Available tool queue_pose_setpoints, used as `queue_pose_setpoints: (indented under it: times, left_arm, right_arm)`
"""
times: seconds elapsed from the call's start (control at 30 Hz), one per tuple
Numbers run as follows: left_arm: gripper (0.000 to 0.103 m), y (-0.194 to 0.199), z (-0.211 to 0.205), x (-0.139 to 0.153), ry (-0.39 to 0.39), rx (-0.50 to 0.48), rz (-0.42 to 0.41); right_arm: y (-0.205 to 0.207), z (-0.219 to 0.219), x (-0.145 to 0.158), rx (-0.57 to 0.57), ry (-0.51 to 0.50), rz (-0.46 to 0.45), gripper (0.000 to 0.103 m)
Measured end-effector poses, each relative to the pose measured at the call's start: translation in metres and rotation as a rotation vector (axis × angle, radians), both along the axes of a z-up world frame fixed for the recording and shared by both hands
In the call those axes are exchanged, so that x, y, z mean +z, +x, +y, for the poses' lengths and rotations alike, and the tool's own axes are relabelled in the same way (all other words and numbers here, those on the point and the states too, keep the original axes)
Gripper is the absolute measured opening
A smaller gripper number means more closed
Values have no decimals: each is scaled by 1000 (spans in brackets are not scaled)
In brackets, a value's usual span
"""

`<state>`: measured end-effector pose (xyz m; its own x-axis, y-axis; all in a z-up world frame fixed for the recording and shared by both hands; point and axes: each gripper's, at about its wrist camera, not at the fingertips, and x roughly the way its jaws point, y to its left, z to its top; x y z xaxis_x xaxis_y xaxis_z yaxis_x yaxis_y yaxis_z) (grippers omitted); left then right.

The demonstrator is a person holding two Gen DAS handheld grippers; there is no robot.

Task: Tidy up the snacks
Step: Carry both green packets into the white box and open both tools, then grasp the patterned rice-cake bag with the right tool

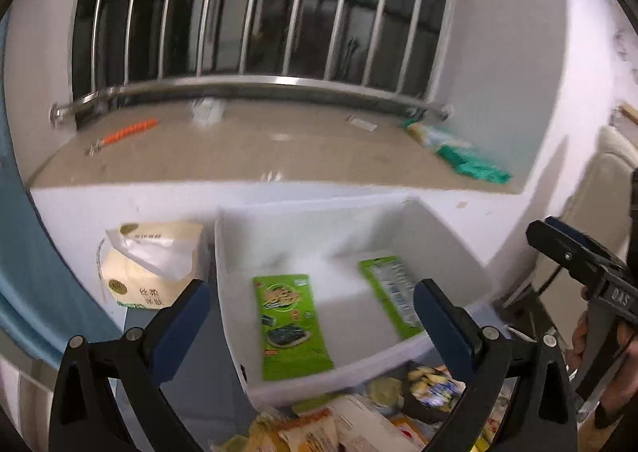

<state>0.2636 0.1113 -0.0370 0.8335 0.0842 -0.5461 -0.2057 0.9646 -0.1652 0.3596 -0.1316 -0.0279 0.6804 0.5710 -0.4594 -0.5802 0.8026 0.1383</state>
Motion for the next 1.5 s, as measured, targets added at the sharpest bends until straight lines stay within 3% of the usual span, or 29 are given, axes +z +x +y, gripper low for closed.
queue_pose_setpoints:
  times: [0.17, 0.33, 0.43, 0.7, 0.97, 1.3, 1.5]
  left_arm:
    - [103, -55, -22, 9, 19, -40, 0]
    - [103, -113, -45, 2, 82, -56, 3]
    - [103, -148, -52, -8, 39, -90, -4]
    - [103, -207, -63, -34, -52, -111, -6]
    - [103, -216, -75, -43, -19, -164, 15]
    - [103, -214, -73, -57, -23, -165, 48]
    - [103, -212, -69, -64, -35, -151, 70]
  right_arm:
    - [-59, -30, 18, 44, 35, -52, 103]
    - [-116, -59, 13, 94, 60, -67, 103]
    - [-142, -74, -4, 118, 50, -25, 103]
    - [-189, -117, -68, -57, 5, 58, 103]
    - [-171, -115, -97, -53, -148, 76, 103]
    - [-105, -71, -141, 32, -383, 79, 103]
    - [-66, -55, -162, 52, -408, 150, 103]
